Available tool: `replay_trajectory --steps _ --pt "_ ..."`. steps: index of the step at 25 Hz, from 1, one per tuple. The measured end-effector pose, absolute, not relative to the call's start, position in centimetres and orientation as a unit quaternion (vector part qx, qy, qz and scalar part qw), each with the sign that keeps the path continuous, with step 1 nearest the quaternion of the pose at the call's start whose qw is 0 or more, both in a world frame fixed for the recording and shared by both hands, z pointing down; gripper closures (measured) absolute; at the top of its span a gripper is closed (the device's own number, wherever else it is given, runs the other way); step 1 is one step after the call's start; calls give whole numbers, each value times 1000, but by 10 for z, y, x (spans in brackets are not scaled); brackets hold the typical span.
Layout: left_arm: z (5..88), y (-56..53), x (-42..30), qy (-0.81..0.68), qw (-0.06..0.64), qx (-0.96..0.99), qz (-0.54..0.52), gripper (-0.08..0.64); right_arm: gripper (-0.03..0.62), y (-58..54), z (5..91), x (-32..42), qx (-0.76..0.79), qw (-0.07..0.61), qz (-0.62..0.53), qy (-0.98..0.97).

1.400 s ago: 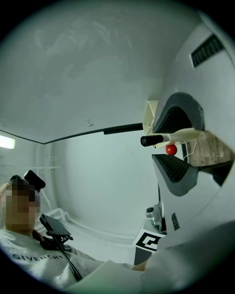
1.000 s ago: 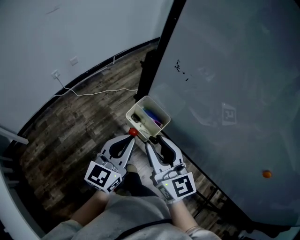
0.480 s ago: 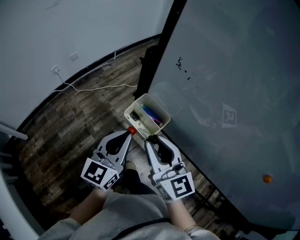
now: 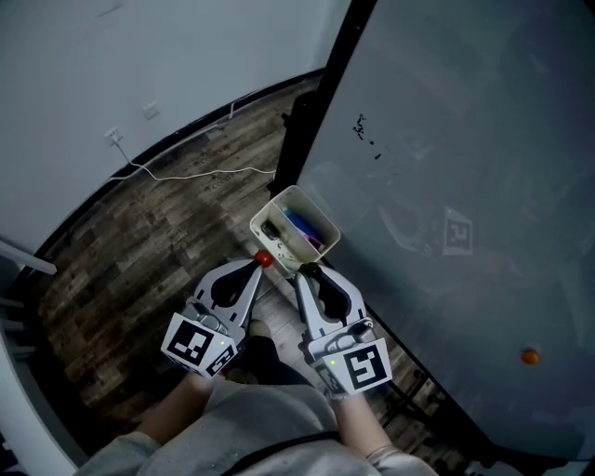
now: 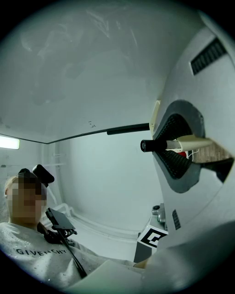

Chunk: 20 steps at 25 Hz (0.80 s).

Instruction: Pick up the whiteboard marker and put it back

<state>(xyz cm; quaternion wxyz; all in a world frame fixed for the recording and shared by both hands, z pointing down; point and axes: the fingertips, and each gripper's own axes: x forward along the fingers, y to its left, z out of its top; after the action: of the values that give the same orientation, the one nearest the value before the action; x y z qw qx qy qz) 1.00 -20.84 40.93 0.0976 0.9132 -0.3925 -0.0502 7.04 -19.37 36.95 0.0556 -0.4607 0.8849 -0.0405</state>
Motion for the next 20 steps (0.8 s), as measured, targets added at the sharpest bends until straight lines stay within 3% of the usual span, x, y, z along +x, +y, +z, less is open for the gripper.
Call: replay_trajectory --steps 20 --pt "390 -205 6 -387 86 916 -63 545 515 -196 338 79 -472 20 -14 881"
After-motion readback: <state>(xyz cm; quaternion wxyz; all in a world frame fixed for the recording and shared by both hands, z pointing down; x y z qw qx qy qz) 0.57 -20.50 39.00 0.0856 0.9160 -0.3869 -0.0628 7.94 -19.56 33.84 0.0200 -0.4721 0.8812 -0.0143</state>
